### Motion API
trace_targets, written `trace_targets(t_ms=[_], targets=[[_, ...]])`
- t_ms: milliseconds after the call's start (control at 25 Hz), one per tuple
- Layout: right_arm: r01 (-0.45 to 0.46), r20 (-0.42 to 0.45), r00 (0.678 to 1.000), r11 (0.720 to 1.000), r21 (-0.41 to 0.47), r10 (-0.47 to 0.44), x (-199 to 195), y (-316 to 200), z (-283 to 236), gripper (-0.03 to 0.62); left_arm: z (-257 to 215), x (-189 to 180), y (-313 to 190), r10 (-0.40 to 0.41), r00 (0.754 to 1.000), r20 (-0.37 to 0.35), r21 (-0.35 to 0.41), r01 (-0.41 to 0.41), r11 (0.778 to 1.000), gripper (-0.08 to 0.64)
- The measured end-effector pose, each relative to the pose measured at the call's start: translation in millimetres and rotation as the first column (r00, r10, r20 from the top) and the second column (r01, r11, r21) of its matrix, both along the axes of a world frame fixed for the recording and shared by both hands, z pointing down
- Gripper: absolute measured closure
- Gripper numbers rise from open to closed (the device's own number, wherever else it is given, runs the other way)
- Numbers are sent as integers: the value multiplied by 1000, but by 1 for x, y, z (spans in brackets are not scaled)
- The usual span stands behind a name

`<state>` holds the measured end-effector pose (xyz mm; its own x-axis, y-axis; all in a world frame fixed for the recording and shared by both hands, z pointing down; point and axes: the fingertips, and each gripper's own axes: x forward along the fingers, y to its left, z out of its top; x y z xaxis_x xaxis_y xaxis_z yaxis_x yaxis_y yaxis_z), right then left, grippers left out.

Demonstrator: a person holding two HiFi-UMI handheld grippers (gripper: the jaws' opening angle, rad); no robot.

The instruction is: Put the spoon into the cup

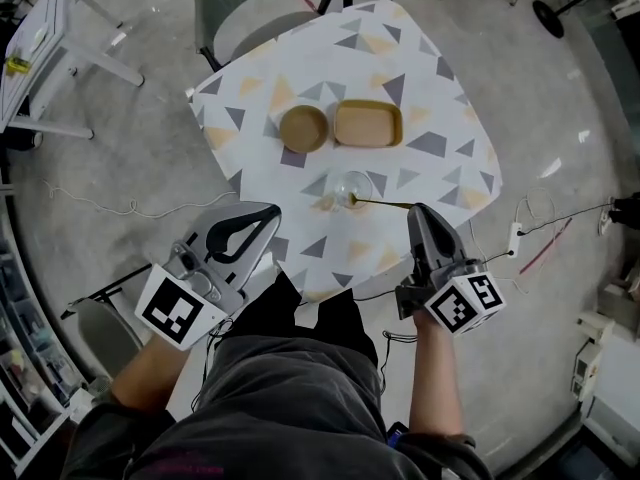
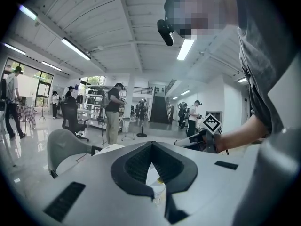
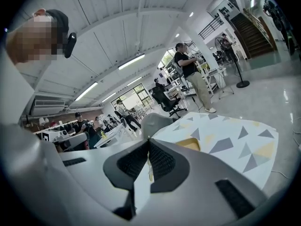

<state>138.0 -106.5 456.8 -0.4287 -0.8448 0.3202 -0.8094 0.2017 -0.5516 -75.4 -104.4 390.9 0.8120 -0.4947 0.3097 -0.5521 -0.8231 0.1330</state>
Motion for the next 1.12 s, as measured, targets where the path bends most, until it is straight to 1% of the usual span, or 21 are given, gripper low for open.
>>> trace_targets(t_ms=[480, 680, 1120], targets=[[33, 13, 999, 997, -66, -33, 5, -20, 55, 569, 27, 19, -13, -19, 1000, 25, -29, 20, 999, 545], [38, 20, 999, 994, -99, -36, 4, -23, 77, 569, 38, 21, -15, -26, 999, 31, -47, 28, 998, 545], [50, 17, 999, 990, -132, -48, 2, -30, 109, 569, 57, 25, -18, -24, 999, 45, -80, 27, 996, 545]])
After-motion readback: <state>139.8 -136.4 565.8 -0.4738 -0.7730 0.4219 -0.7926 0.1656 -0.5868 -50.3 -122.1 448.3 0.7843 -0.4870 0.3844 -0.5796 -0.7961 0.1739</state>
